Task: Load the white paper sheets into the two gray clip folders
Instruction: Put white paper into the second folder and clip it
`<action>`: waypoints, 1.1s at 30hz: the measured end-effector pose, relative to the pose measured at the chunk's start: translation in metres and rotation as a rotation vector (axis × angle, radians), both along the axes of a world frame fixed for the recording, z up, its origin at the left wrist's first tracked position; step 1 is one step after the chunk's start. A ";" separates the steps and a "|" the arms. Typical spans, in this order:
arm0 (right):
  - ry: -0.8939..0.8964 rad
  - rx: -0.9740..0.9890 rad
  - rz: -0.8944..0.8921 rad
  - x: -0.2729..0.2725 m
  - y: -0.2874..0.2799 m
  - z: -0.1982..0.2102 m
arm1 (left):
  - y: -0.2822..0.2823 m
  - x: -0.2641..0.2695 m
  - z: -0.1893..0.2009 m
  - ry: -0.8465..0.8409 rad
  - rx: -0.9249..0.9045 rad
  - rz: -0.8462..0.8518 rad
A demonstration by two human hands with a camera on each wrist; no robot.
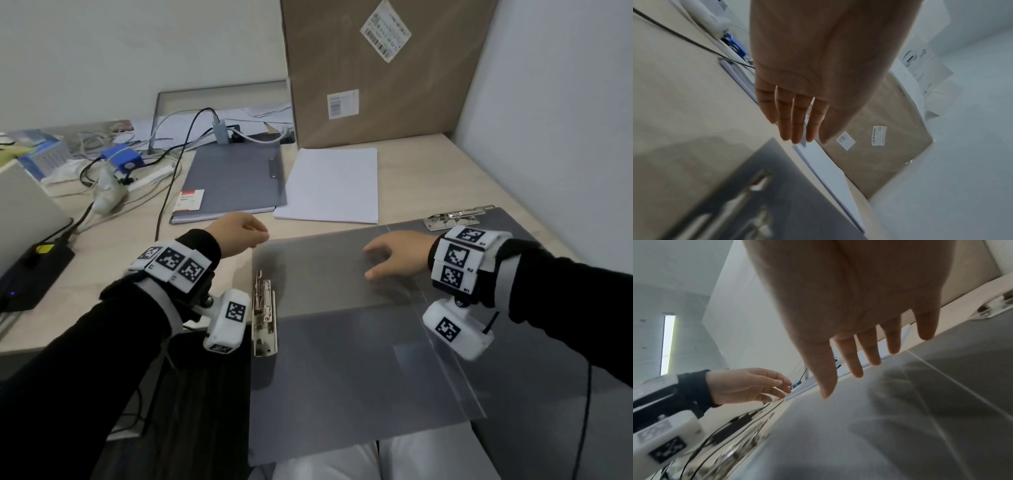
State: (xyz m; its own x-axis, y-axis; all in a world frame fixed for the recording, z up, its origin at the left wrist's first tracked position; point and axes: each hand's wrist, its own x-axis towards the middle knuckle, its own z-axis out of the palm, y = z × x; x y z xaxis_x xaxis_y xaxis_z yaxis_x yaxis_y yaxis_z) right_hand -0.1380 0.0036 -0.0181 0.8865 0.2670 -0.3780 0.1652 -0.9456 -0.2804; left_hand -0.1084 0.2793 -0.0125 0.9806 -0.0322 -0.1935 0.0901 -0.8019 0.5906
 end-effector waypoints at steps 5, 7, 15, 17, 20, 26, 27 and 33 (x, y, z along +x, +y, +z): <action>-0.011 0.134 -0.308 0.058 -0.020 0.019 | -0.037 0.043 0.010 0.005 0.071 -0.052; 0.031 0.249 -0.469 0.086 -0.028 0.017 | -0.053 0.059 0.013 0.021 0.113 -0.087; 0.205 0.674 -0.828 0.137 -0.024 0.000 | -0.092 0.102 -0.006 0.182 0.300 -0.270; 0.244 0.725 -0.826 0.143 -0.019 0.000 | -0.094 0.104 -0.010 0.187 0.332 -0.295; 0.235 0.744 -0.837 0.151 -0.019 -0.003 | -0.093 0.104 -0.012 0.185 0.386 -0.327; 0.192 0.714 -0.825 0.154 -0.014 -0.001 | -0.089 0.104 -0.010 0.195 0.394 -0.356; 0.182 0.702 -0.815 0.154 -0.013 -0.001 | -0.089 0.104 -0.010 0.197 0.393 -0.358; 0.181 0.696 -0.760 0.149 -0.006 0.003 | -0.083 0.105 -0.016 0.225 0.372 -0.357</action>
State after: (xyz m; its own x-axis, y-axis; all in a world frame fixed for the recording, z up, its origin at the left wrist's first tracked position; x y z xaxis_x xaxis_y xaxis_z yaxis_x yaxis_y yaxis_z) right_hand 0.0109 -0.0021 -0.0149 0.8574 -0.1276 -0.4986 -0.5043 -0.4026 -0.7640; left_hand -0.0033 0.1960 -0.0281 0.8546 -0.2438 -0.4585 -0.1336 -0.9565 0.2594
